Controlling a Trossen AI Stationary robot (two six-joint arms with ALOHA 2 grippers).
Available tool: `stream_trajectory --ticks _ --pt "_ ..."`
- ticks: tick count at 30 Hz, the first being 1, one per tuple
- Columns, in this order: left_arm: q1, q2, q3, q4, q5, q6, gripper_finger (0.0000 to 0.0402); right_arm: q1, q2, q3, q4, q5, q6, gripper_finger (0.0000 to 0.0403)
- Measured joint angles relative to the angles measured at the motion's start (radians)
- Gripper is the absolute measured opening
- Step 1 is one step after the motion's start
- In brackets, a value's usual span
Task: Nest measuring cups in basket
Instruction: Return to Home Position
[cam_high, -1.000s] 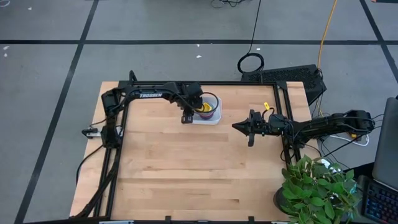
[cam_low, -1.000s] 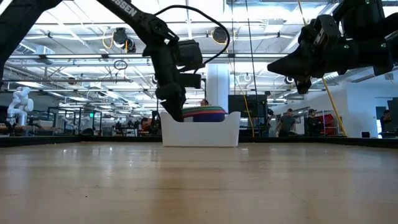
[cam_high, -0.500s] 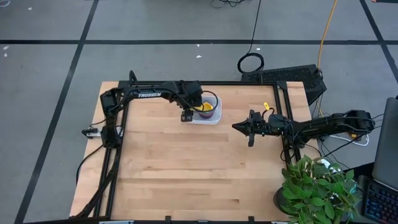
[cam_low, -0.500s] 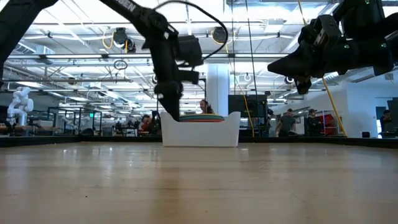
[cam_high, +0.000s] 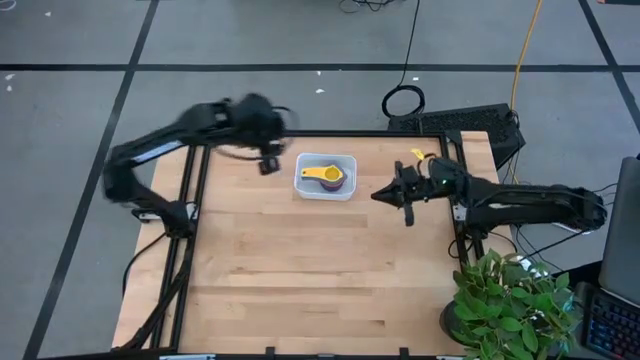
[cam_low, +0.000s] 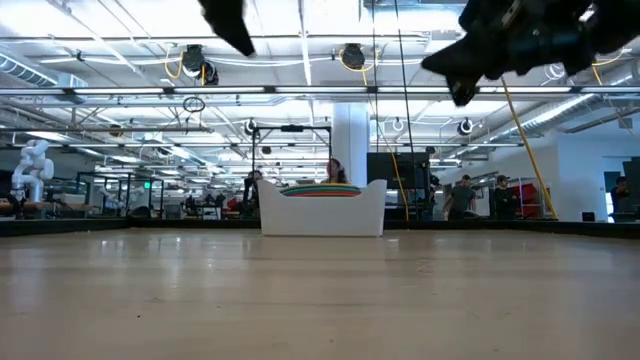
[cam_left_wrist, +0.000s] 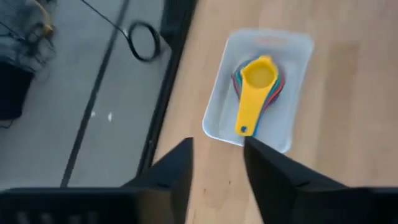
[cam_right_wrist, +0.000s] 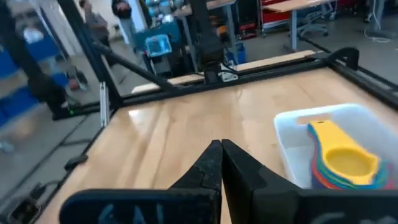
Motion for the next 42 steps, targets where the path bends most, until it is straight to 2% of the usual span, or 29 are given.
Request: stream_trajectory --ticks 5,9,13,16,19,23,29,33,36,42 --pt "-0.029 -0.297 -0.158 0.042 0.094 -0.112 0.0067 -0.062 -0.196 0.089 -0.327 -0.003 -0.140 0.0000" --pt "-0.079 -0.544 -0.396 0.220 0.112 -0.194 0.0014 -0.098 -0.396 0.097 -0.486 0.072 -0.174 0.0000" --pt "-0.112 -0.739 -0.650 0.464 0.116 -0.218 0.0010 -0.108 -0.572 0.080 -0.517 0.094 -0.159 0.0000" --pt "-0.117 -0.826 -0.799 0.621 0.116 -0.217 0.0019 -0.106 -0.656 0.019 -0.483 0.087 -0.110 0.0000" --pt "-0.118 -0.877 -0.926 0.726 0.128 -0.246 0.0016 -0.106 -0.722 -0.050 -0.478 0.088 -0.058 0.0000" --pt "-0.118 -0.903 -1.102 0.920 0.204 -0.308 0.0004 -0.106 -0.797 -0.150 -0.448 0.094 -0.006 0.0000" --pt "-0.118 -0.904 -1.319 1.245 0.287 -0.374 0.0012 -0.106 -0.869 -0.330 -0.287 0.087 0.076 0.0000" --pt "-0.118 -0.905 -1.425 1.428 0.342 -0.400 0.0011 -0.106 -0.868 -0.426 -0.176 0.089 0.121 0.0000" --pt "-0.118 -0.904 -1.489 1.517 0.349 -0.401 0.0004 -0.106 -0.863 -0.428 -0.209 0.088 0.124 0.0000" --pt "-0.117 -0.904 -1.554 1.601 0.348 -0.396 0.0017 -0.106 -0.863 -0.429 -0.198 0.064 0.125 0.0000"
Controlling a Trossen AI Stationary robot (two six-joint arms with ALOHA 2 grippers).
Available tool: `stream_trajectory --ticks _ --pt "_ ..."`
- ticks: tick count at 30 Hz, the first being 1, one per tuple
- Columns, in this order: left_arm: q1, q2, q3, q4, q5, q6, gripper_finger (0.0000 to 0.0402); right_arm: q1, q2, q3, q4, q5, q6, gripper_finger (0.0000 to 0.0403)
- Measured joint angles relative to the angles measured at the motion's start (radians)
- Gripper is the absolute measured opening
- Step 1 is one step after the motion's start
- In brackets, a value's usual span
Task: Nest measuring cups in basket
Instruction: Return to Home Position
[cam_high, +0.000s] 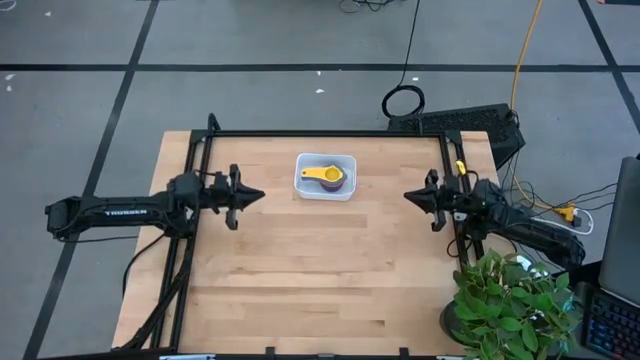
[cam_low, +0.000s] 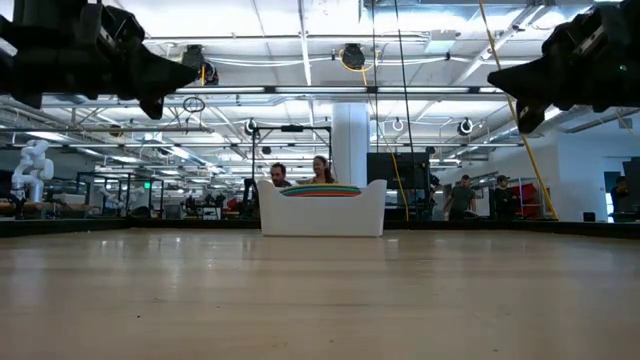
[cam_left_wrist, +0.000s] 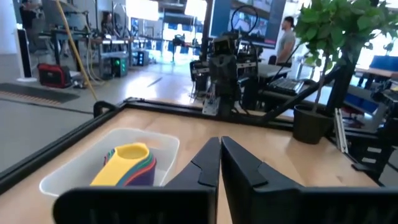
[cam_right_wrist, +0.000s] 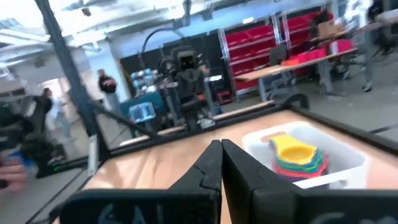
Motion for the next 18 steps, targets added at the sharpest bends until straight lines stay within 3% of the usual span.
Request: stream_trajectory --ticks 18 --pt "0.001 0.000 -0.001 -0.036 -0.001 0.001 0.0028 0.001 0.002 -0.003 -0.012 0.000 -0.026 0.0000"
